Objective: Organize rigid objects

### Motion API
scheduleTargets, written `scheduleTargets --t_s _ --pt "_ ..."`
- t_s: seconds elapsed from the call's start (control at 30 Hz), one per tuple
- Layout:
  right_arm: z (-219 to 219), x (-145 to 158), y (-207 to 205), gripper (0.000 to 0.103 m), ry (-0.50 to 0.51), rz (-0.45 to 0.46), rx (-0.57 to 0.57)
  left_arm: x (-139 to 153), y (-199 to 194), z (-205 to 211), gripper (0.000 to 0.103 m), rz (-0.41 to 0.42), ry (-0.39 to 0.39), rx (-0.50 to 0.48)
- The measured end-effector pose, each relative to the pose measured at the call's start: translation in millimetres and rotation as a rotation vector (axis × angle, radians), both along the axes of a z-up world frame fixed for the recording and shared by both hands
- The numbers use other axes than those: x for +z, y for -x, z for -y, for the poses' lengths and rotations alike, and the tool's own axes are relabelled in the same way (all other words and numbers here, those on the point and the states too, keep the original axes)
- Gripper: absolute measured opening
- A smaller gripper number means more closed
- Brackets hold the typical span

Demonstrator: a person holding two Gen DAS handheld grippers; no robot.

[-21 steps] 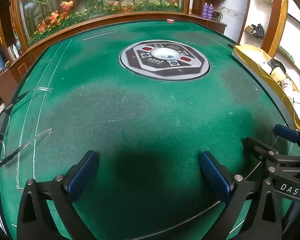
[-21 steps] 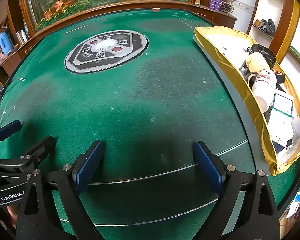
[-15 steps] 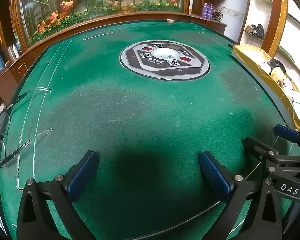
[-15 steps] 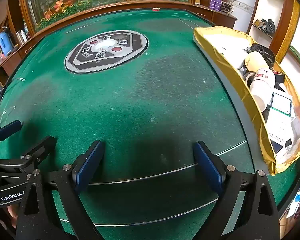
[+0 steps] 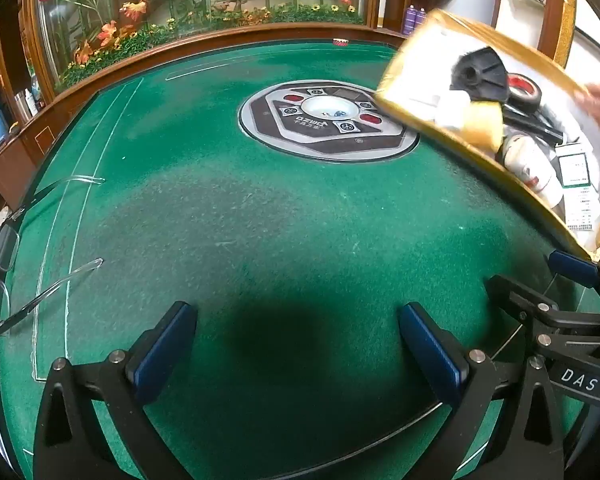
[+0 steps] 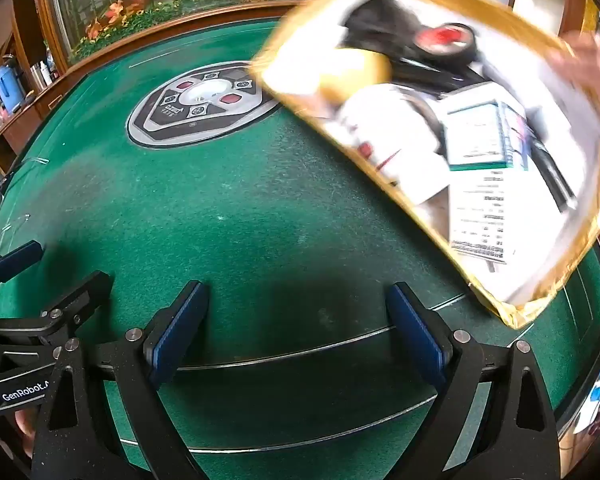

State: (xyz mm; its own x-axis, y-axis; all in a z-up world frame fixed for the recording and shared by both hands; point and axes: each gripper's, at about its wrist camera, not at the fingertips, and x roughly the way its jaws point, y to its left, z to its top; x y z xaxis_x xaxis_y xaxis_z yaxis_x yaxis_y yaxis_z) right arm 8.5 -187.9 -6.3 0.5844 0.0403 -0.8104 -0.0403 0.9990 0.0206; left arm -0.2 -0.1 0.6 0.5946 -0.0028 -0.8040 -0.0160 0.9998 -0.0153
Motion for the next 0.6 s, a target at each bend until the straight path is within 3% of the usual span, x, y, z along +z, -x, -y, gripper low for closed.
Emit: scheduleTargets --t_s 0.33,0.6 --pt "0.0 -0.8 -0.4 0.093 -0.001 0.0 0.0 -0.3 -0.2 -0.1 0.103 -0.001 0.001 0.0" --pt "7.2 -1.7 -2.9 0.102 -0.002 -0.019 -0.009 -1.2 -4.3 3.3 0.103 -0.005 -0.001 0.001"
